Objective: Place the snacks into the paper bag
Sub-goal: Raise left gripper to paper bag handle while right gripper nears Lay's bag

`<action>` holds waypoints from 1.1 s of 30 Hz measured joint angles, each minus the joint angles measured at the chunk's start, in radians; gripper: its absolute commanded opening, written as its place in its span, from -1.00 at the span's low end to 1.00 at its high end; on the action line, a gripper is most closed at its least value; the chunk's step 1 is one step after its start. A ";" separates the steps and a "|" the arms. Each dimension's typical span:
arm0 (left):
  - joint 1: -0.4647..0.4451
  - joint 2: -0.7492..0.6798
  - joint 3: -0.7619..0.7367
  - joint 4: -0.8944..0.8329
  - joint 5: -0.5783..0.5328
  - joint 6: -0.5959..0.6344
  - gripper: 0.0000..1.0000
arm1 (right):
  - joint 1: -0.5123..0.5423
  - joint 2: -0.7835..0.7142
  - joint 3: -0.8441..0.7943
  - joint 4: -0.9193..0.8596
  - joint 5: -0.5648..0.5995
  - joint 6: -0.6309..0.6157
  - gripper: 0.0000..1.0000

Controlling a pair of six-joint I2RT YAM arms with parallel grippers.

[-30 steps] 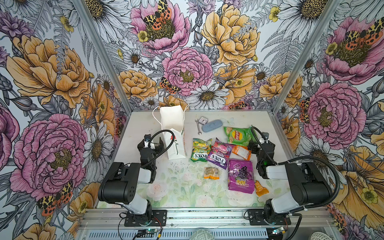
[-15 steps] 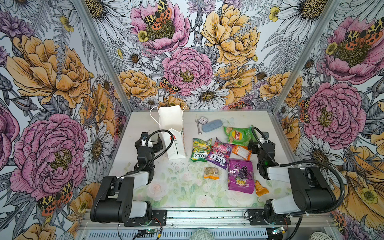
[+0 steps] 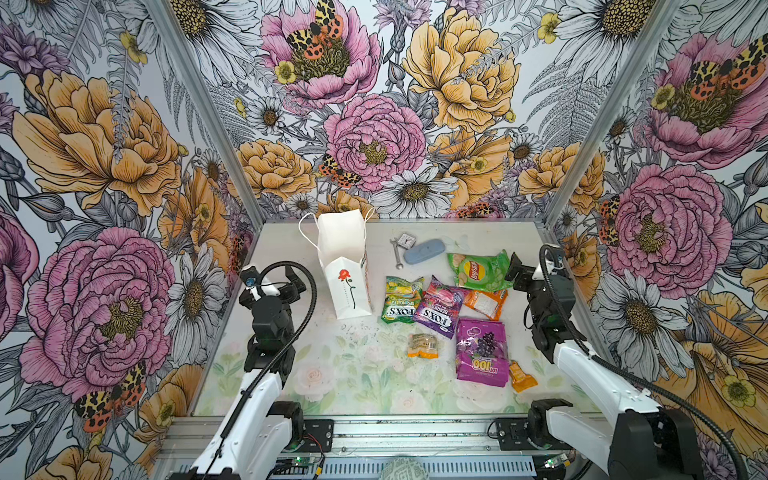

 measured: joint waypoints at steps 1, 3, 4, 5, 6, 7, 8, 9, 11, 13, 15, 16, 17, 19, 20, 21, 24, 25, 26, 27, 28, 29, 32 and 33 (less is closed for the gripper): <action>0.005 -0.039 0.029 -0.066 -0.015 -0.025 0.97 | 0.000 -0.021 0.032 -0.053 0.004 0.038 0.99; 0.016 -0.102 0.118 -0.214 -0.035 -0.077 0.97 | 0.000 -0.055 0.122 -0.187 0.012 0.122 0.99; 0.022 -0.121 0.165 -0.276 -0.038 -0.099 0.97 | -0.002 -0.068 0.167 -0.246 0.011 0.155 0.99; 0.027 -0.133 0.212 -0.333 -0.038 -0.121 0.97 | -0.005 -0.078 0.209 -0.300 0.007 0.185 0.99; 0.033 -0.143 0.272 -0.401 -0.037 -0.146 0.97 | -0.010 -0.089 0.244 -0.345 -0.004 0.211 0.99; 0.037 -0.146 0.318 -0.451 -0.028 -0.161 0.97 | -0.014 -0.100 0.267 -0.378 -0.020 0.231 1.00; 0.041 -0.145 0.378 -0.510 0.002 -0.172 0.97 | -0.020 -0.116 0.285 -0.412 -0.038 0.254 0.99; 0.045 -0.137 0.429 -0.558 0.033 -0.175 0.97 | -0.027 -0.131 0.292 -0.441 -0.059 0.276 0.99; 0.045 -0.114 0.534 -0.659 0.092 -0.195 0.97 | -0.043 -0.158 0.293 -0.490 -0.109 0.314 0.99; 0.045 -0.077 0.638 -0.759 0.139 -0.227 0.97 | -0.061 -0.175 0.293 -0.529 -0.153 0.346 0.99; 0.050 -0.048 0.722 -0.855 0.187 -0.258 0.97 | -0.079 -0.196 0.293 -0.571 -0.184 0.374 0.99; 0.055 -0.039 0.758 -0.909 0.205 -0.275 0.97 | -0.084 -0.209 0.293 -0.586 -0.186 0.381 0.99; 0.064 -0.035 0.794 -0.960 0.226 -0.285 0.97 | -0.091 -0.228 0.293 -0.603 -0.188 0.387 0.99; 0.088 -0.036 0.842 -1.009 0.280 -0.304 0.97 | -0.105 -0.268 0.293 -0.629 -0.187 0.394 0.99; 0.098 -0.045 0.850 -1.014 0.315 -0.311 0.97 | -0.114 -0.291 0.293 -0.640 -0.189 0.394 0.99; 0.103 -0.057 0.851 -1.014 0.348 -0.322 0.97 | -0.121 -0.311 0.293 -0.647 -0.195 0.394 1.00; 0.105 -0.080 0.868 -1.029 0.435 -0.345 0.97 | -0.131 -0.343 0.302 -0.665 -0.216 0.395 1.00; 0.105 -0.073 0.880 -1.034 0.461 -0.352 0.98 | -0.132 -0.348 0.308 -0.666 -0.226 0.400 0.99; 0.105 -0.061 0.892 -1.037 0.489 -0.360 0.97 | -0.133 -0.348 0.315 -0.666 -0.237 0.407 0.99; 0.105 -0.047 0.896 -1.036 0.516 -0.368 0.97 | -0.134 -0.346 0.319 -0.665 -0.247 0.415 0.99; 0.104 -0.030 0.895 -1.036 0.542 -0.378 0.97 | -0.134 -0.342 0.322 -0.663 -0.263 0.426 1.00; 0.102 -0.010 0.888 -1.037 0.567 -0.385 0.97 | -0.134 -0.338 0.322 -0.658 -0.276 0.438 0.99; 0.061 0.074 0.854 -1.045 0.592 -0.404 0.97 | -0.134 -0.308 0.321 -0.628 -0.328 0.463 0.99; 0.038 0.103 0.844 -1.051 0.591 -0.408 0.97 | -0.134 -0.294 0.321 -0.615 -0.346 0.466 1.00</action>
